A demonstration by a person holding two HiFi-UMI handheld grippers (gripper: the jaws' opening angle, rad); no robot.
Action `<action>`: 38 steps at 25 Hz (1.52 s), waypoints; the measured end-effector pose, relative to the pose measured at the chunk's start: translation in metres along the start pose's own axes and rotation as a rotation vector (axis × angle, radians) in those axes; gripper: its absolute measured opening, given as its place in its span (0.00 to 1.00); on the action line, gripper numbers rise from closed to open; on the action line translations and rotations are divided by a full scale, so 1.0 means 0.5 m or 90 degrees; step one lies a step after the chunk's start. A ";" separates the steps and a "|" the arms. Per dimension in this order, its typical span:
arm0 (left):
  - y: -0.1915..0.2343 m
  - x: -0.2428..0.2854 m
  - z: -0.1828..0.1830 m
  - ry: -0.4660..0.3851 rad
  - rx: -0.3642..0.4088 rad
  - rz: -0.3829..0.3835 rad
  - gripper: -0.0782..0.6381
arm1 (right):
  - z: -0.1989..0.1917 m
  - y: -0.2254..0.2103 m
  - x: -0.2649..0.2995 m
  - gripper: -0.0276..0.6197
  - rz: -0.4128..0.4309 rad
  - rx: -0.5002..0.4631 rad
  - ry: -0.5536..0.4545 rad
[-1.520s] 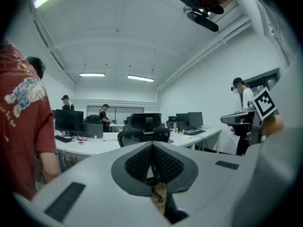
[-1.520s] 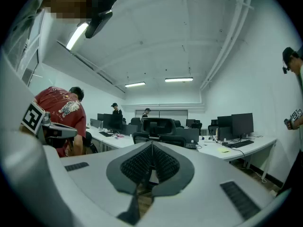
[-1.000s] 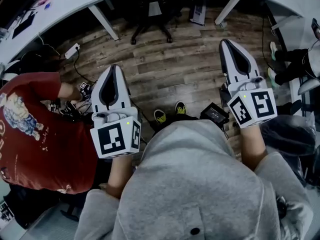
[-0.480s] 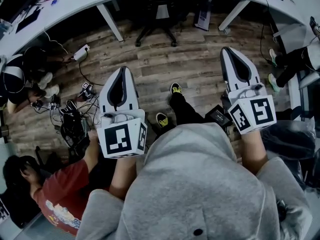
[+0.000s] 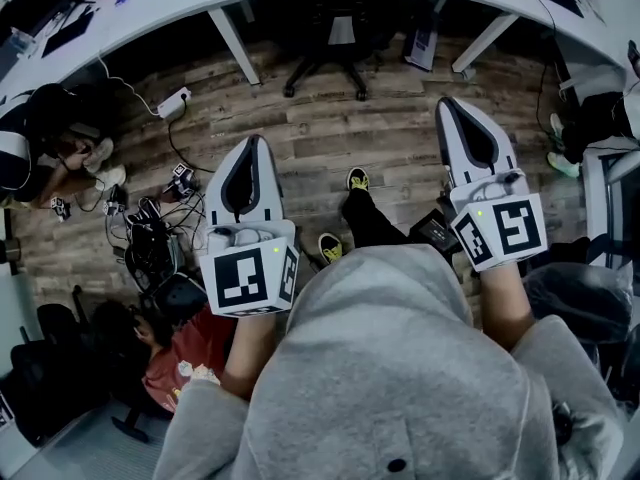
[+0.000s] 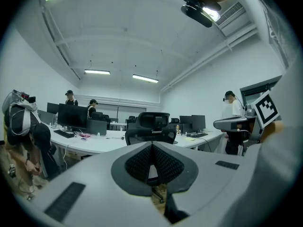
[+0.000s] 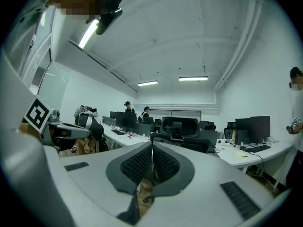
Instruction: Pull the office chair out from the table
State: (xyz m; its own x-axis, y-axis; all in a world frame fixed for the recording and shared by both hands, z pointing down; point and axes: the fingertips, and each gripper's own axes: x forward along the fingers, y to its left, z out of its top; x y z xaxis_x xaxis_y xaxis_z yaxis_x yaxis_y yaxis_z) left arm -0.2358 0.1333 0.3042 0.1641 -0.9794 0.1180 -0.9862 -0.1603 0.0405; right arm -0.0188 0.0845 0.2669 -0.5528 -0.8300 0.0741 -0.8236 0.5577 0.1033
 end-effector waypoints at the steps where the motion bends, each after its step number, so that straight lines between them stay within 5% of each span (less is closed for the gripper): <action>1: 0.001 0.008 0.001 -0.001 0.001 0.001 0.13 | -0.002 -0.003 0.008 0.09 0.002 -0.002 -0.001; 21: -0.079 0.385 0.042 0.040 0.051 -0.062 0.13 | -0.048 -0.261 0.223 0.09 -0.014 0.010 0.009; 38: -0.088 0.575 0.062 0.054 0.068 -0.023 0.13 | -0.065 -0.410 0.371 0.09 0.022 0.026 0.001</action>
State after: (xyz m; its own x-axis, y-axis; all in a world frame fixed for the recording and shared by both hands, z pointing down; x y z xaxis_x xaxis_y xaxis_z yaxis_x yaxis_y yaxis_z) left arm -0.1458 -0.1449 0.3054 0.1968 -0.9594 0.2019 -0.9754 -0.2124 -0.0583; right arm 0.0516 -0.1835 0.2916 -0.5807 -0.8103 0.0783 -0.8086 0.5853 0.0599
